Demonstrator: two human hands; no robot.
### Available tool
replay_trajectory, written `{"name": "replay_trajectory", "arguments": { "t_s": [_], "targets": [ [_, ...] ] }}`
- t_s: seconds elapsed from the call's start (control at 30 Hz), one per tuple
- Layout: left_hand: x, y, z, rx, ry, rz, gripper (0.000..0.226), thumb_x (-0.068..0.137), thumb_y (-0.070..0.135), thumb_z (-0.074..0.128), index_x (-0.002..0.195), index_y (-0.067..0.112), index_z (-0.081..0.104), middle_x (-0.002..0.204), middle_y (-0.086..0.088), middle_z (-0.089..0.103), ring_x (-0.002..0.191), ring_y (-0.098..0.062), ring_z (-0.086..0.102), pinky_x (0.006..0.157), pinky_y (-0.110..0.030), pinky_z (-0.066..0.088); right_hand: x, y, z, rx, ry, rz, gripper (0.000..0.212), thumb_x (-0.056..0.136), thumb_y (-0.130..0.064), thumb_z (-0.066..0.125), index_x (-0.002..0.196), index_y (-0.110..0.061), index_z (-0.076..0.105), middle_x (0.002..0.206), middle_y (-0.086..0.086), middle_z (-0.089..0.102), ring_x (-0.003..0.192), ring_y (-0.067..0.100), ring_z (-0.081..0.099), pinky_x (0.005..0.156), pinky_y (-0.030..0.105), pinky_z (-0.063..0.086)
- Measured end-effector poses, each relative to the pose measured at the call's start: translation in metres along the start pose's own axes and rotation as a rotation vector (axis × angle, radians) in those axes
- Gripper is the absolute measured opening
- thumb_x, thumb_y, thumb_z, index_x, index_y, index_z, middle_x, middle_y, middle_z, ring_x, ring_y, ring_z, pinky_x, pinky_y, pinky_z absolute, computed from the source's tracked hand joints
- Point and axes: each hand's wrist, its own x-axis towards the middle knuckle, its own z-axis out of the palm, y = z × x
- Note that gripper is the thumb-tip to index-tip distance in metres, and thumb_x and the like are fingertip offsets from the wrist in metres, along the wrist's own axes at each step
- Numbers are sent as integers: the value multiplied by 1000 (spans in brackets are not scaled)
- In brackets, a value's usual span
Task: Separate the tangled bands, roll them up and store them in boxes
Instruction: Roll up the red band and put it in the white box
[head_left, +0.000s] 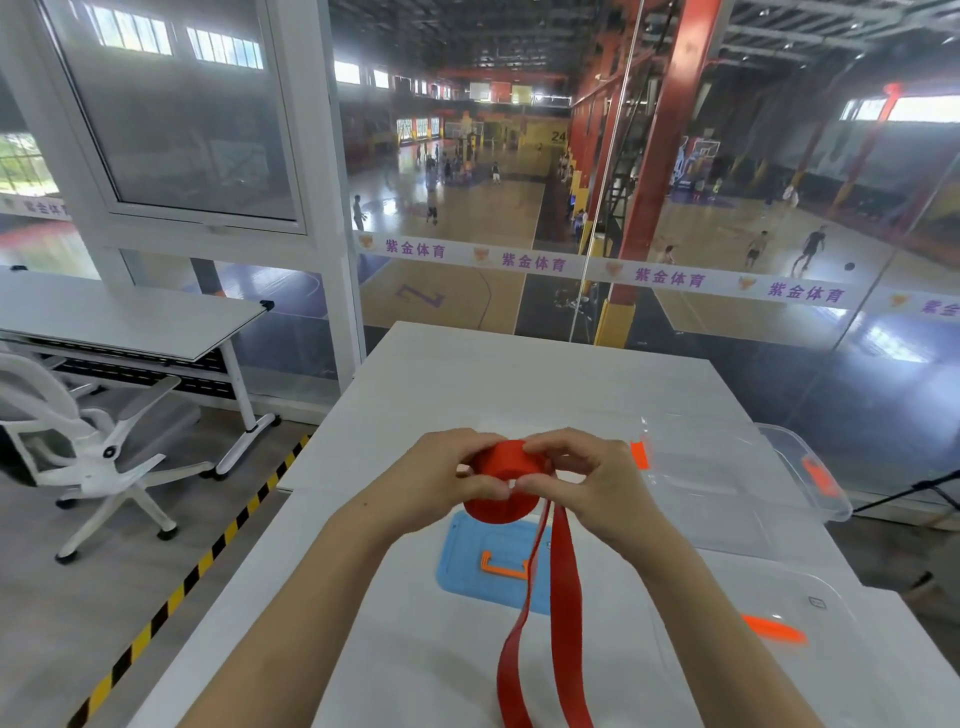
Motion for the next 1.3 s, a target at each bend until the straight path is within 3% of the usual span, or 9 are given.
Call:
{"name": "replay_trajectory", "arguments": {
  "t_s": [0.1,0.23,0.43,0.53,0.7,0.83,0.97,1.13,1.3],
  "targets": [
    [-3,-2,4,-42,-18,8,28,95,34,73,122,26,70,113,9,73,108,-10,67,93,-22,55,-7,8,4,68,29,65,33,79,-20,93,109,-24,77,103,-9,79,101,20,76,96,38,62],
    [-6,-3,16,-233,115,31,18,96,27,72,113,34,73,105,14,75,104,-3,69,90,-17,56,-19,18,17,368,189,199,38,75,3,91,105,-16,79,108,5,81,102,26,79,95,50,63],
    [-7,0,30,-656,252,29,24,100,21,66,122,31,71,113,4,78,111,-19,73,94,-33,61,-28,21,28,459,364,243,35,82,9,82,102,-19,79,101,4,83,97,22,80,85,31,63],
    [-6,1,35,-806,284,-9,24,101,19,64,124,23,71,115,-1,78,111,-22,74,92,-36,62,-29,22,30,449,403,251,30,83,5,83,102,-17,78,100,5,82,96,24,80,87,33,64],
    [-6,-15,25,-682,108,-31,30,100,23,68,130,25,66,121,3,75,114,-20,73,97,-36,60,-25,23,20,370,375,223,28,77,4,88,99,-9,78,95,7,81,92,24,80,85,34,66],
    [-3,-16,16,-446,60,-43,52,96,33,72,144,38,52,137,16,64,125,-11,63,103,-30,55,-19,16,13,275,255,195,33,75,-3,92,96,-26,81,98,0,81,93,22,79,90,37,65],
    [3,-11,12,-290,130,-2,36,93,36,75,127,40,64,122,19,69,115,-12,66,95,-24,57,-10,7,6,245,178,178,37,73,-7,94,92,-36,81,104,-4,81,100,22,78,95,41,63],
    [0,-7,10,-514,141,-22,34,92,30,77,125,29,70,116,6,75,111,-20,71,89,-36,64,-8,5,7,298,177,174,40,73,1,92,88,-35,80,108,-1,81,102,25,79,91,42,64],
    [-2,-2,17,-803,213,-78,39,88,31,75,125,22,71,119,-1,76,112,-24,73,85,-40,65,-20,9,17,378,312,185,38,78,13,83,96,-20,78,100,-4,83,97,14,79,83,26,63]
  ]
}}
